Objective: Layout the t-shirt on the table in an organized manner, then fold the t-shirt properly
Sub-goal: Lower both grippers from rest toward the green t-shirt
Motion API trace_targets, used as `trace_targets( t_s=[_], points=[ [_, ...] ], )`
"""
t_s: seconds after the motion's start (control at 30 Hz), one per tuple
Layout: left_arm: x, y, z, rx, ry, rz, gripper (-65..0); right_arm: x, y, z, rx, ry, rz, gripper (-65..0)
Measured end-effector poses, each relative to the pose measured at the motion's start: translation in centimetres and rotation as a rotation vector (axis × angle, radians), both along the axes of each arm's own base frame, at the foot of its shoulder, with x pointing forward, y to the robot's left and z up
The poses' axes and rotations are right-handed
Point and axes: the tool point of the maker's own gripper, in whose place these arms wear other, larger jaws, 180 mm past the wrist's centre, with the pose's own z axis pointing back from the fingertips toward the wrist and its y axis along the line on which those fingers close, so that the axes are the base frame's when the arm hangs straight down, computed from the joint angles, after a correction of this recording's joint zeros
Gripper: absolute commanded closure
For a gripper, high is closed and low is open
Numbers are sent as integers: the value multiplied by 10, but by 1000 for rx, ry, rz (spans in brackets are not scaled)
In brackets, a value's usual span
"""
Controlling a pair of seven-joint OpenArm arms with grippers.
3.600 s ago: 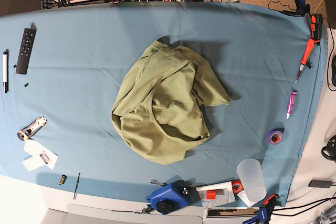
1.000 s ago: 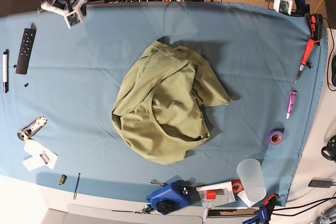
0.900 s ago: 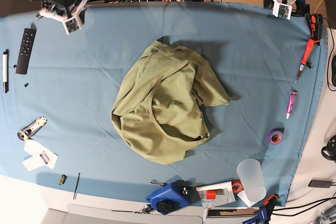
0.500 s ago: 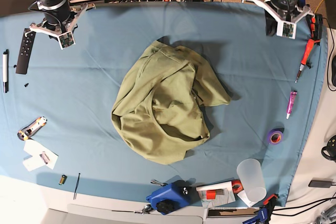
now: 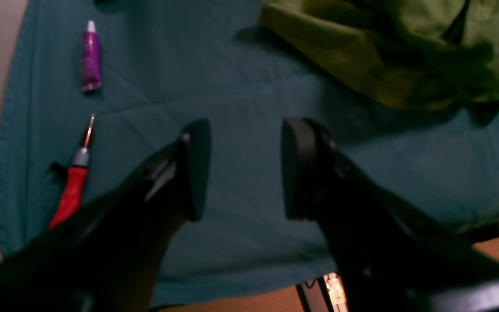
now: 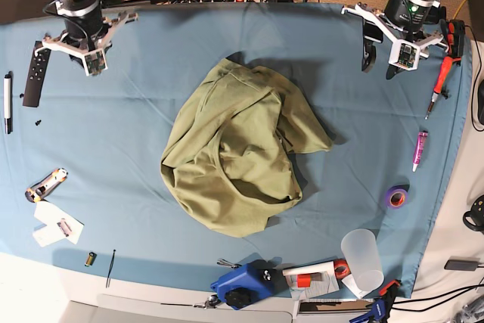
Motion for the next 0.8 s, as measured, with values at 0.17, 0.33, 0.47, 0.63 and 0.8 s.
trace_targets(
  t_s=[0.17, 0.33, 0.47, 0.63, 0.8],
  points=[
    [3, 0, 2, 0, -11, 0, -274, 19, -3, 14, -13, -70, -18, 0],
    [3, 0, 2, 0, -10, 0, -274, 16, -3, 12, -14, -56, -22, -234],
    [3, 0, 2, 0, -11, 0, -274, 17, -3, 12, -15, -59, -20, -294],
    [3, 0, 2, 0, -10, 0, -274, 19, 1, 10, 58, -58, -43, -294],
    [14, -1, 9, 1, -49, -8, -274, 42, 19, 24, 170, -130, 6, -294]
  ],
)
